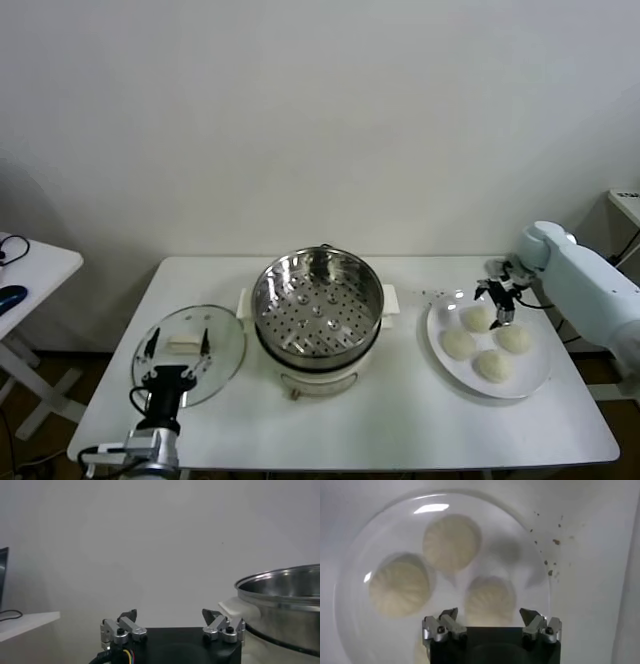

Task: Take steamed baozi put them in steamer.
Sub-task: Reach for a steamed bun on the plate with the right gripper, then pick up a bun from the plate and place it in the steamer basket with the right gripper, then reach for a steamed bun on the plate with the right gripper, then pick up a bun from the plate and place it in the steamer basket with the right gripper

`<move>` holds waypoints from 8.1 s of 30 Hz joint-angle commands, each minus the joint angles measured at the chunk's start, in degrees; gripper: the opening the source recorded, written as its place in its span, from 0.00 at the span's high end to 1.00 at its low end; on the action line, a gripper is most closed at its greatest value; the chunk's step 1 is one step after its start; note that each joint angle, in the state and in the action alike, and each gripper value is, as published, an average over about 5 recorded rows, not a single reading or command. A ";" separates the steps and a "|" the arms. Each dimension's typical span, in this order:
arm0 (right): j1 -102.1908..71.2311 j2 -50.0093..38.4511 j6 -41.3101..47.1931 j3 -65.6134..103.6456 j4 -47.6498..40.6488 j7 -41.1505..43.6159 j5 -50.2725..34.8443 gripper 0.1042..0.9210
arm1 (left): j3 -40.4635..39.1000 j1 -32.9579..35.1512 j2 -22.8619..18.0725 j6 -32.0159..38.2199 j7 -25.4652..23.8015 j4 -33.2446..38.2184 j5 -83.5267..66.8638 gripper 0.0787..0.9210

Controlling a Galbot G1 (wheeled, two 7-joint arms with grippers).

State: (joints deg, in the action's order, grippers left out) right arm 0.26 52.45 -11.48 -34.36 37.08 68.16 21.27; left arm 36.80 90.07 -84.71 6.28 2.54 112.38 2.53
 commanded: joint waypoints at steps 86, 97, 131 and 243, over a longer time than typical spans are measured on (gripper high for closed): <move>21.76 24.53 -20.18 -23.83 30.43 -0.63 10.19 0.28 | 1.87 4.33 2.57 -0.88 -1.20 2.73 -0.09 0.12; 16.55 26.70 -21.18 -23.98 26.44 -1.19 14.16 0.28 | 2.27 4.57 2.71 -1.03 -1.12 3.31 -0.25 0.12; 20.83 22.11 -22.96 -23.17 30.32 0.50 9.57 0.12 | 2.37 4.28 2.74 -0.80 -0.85 2.28 -0.41 0.12; 42.47 -9.55 18.39 -47.81 26.80 -4.50 -58.10 0.31 | -0.92 1.53 2.71 -2.76 -0.65 3.70 1.26 0.12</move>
State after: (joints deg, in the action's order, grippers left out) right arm 25.95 42.30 6.45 -69.60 62.36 63.20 -24.21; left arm 35.97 91.57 -82.09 3.54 1.92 116.05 3.78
